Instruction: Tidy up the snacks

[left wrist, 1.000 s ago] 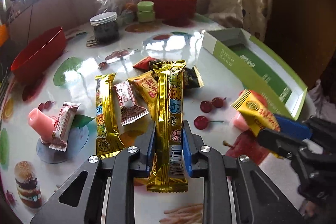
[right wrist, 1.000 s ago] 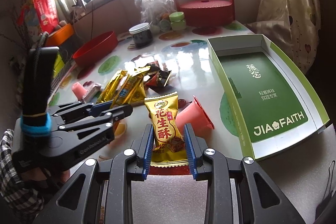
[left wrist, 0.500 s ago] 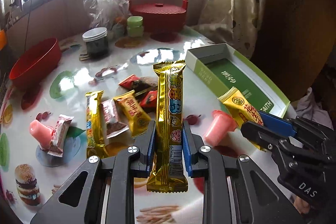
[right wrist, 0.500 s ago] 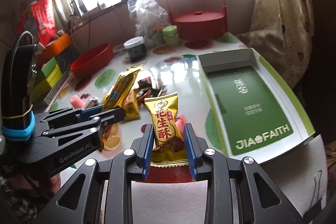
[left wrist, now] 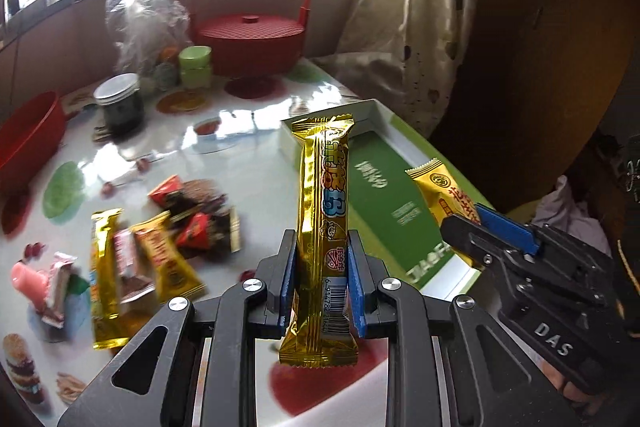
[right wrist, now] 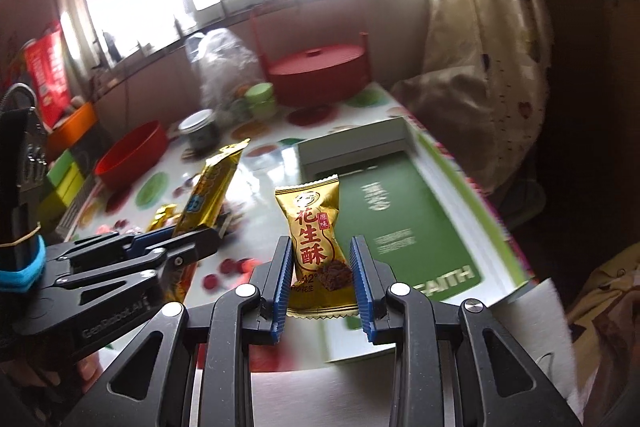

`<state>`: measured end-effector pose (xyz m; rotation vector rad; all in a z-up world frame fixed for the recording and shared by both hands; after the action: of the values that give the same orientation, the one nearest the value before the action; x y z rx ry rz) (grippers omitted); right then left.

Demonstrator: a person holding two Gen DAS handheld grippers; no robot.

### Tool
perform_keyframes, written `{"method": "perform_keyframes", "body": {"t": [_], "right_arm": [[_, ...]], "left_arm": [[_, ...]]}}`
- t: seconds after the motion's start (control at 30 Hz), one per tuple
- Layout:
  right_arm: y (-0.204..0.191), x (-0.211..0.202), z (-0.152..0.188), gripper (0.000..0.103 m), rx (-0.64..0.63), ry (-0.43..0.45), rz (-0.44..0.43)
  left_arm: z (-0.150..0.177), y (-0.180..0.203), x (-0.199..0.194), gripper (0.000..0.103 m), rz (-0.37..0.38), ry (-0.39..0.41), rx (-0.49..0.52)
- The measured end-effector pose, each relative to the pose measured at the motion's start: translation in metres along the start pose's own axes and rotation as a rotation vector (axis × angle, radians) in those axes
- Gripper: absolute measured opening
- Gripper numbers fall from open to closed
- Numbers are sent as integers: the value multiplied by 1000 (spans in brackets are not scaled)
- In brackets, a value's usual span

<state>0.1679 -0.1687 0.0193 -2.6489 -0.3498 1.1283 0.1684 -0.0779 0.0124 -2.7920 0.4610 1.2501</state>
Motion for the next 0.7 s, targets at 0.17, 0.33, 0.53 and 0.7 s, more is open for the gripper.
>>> {"method": "perform_keyframes", "body": {"t": [0.17, 0.33, 0.53, 0.7], "right_arm": [[30, 8, -6, 28, 33, -7, 51], [54, 22, -4, 28, 54, -31, 96], [71, 34, 2, 28, 65, -56, 128], [76, 41, 4, 28, 43, -63, 155]], "left_arm": [[-14, 22, 16, 24, 53, -5, -4], [-20, 38, 36, 24, 93, -39, -17], [-16, 49, 60, 24, 116, -92, -36], [-17, 56, 74, 24, 129, -111, -50]]}}
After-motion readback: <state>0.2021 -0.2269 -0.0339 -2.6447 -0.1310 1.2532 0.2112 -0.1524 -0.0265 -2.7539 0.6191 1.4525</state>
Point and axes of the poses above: each gripper's, at about its wrist camera, not at the fingertips, and x roughly the way its jaws point, y to its right, z to its underside, the point moved 9 cm from there along x, roughly the way its jaws point, and after that the axes turned 9 degrees about x, right-handed, at the moved point
